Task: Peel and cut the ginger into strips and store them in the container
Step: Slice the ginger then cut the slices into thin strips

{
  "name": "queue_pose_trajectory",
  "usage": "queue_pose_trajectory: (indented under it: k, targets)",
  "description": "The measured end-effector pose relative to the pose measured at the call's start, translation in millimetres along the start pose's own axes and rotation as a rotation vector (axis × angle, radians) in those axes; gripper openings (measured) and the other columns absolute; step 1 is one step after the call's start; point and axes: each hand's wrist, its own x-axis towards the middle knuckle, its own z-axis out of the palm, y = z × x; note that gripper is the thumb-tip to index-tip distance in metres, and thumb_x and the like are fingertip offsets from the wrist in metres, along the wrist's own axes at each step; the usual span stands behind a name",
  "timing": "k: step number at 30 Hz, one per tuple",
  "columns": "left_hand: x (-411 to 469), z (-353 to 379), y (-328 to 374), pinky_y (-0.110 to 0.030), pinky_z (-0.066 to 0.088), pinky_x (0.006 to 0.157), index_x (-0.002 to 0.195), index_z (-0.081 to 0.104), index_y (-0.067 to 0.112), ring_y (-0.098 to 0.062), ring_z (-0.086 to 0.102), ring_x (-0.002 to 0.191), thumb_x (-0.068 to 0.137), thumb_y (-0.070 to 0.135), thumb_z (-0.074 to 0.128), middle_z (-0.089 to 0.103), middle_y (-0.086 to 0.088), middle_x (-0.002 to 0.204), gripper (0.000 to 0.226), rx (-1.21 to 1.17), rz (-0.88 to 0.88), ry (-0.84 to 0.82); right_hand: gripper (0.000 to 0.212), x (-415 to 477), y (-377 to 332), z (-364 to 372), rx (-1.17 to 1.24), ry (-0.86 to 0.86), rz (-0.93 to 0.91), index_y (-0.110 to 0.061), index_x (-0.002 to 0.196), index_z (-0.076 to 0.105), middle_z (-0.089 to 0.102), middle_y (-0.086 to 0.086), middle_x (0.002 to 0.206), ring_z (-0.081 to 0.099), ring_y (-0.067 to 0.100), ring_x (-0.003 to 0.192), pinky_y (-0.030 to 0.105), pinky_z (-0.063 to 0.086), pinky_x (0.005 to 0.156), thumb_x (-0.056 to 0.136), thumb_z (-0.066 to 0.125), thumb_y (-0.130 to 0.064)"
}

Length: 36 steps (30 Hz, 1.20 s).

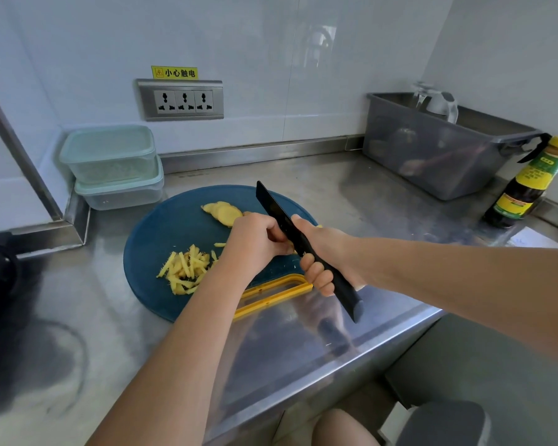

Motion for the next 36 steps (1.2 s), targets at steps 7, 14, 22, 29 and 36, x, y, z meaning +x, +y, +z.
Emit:
queue_pose_trajectory:
  k: [7, 14, 22, 29, 36]
  targets:
    - [-4.5, 1.9, -2.7, 0.002, 0.034, 0.058, 0.071, 0.061, 0.026, 0.001, 0.047, 0.058, 0.077, 0.026, 0.077, 0.052, 0.017, 0.066, 0.017, -0.060, 0.026, 0.051, 0.071, 1.9, 1.5, -2.1, 0.032, -0.024, -0.001, -0.019, 0.049, 0.036, 0.035, -0.003, 0.044, 0.030, 0.011, 0.031, 0.015, 0.028, 0.034, 0.082, 0.037, -0.082]
    - [-9.6, -0.9, 1.2, -0.009, 0.033, 0.052, 0.068, 0.060, 0.027, 0.000, 0.049, 0.061, 0.076, 0.029, 0.077, 0.054, 0.015, 0.068, 0.019, -0.080, -0.019, 0.050, 0.067, -1.0, 4.4, -0.2, -0.016, -0.016, -0.055, -0.017, 0.060, 0.041, 0.040, -0.001, 0.049, 0.035, 0.011, 0.036, 0.016, 0.034, 0.036, 0.080, 0.044, -0.080]
    - [-15.6, -0.8, 1.1, -0.006, 0.037, 0.054, 0.066, 0.058, 0.021, 0.001, 0.046, 0.061, 0.071, 0.021, 0.081, 0.050, 0.015, 0.065, 0.023, -0.106, 0.073, 0.124, 0.026, -18.7, 1.8, 14.6, -0.754, 0.364, -0.455, -0.010, 0.095, 0.039, 0.052, 0.013, 0.080, 0.053, 0.025, 0.061, 0.036, 0.052, 0.057, 0.105, 0.034, -0.034]
    - [-17.8, -1.4, 4.7, -0.004, 0.038, 0.055, 0.070, 0.059, 0.022, 0.002, 0.046, 0.059, 0.075, 0.025, 0.078, 0.049, 0.018, 0.066, 0.020, -0.130, 0.063, 0.109, 0.050, -3.1, 19.3, 10.0, -0.841, 0.489, -0.699, -0.024, 0.154, 0.019, 0.045, 0.001, 0.069, 0.052, 0.023, 0.062, 0.028, 0.042, 0.049, 0.104, 0.027, -0.025]
    - [-18.4, -1.8, 4.5, -0.006, 0.033, 0.055, 0.077, 0.062, 0.020, 0.004, 0.047, 0.062, 0.077, 0.024, 0.076, 0.050, 0.018, 0.068, 0.015, -0.135, 0.055, 0.100, 0.051, -4.1, 17.3, -0.6, -0.751, 0.389, -0.713, -0.036, 0.153, 0.019, 0.056, 0.010, 0.078, 0.054, 0.017, 0.048, 0.021, 0.040, 0.037, 0.103, 0.026, -0.028]
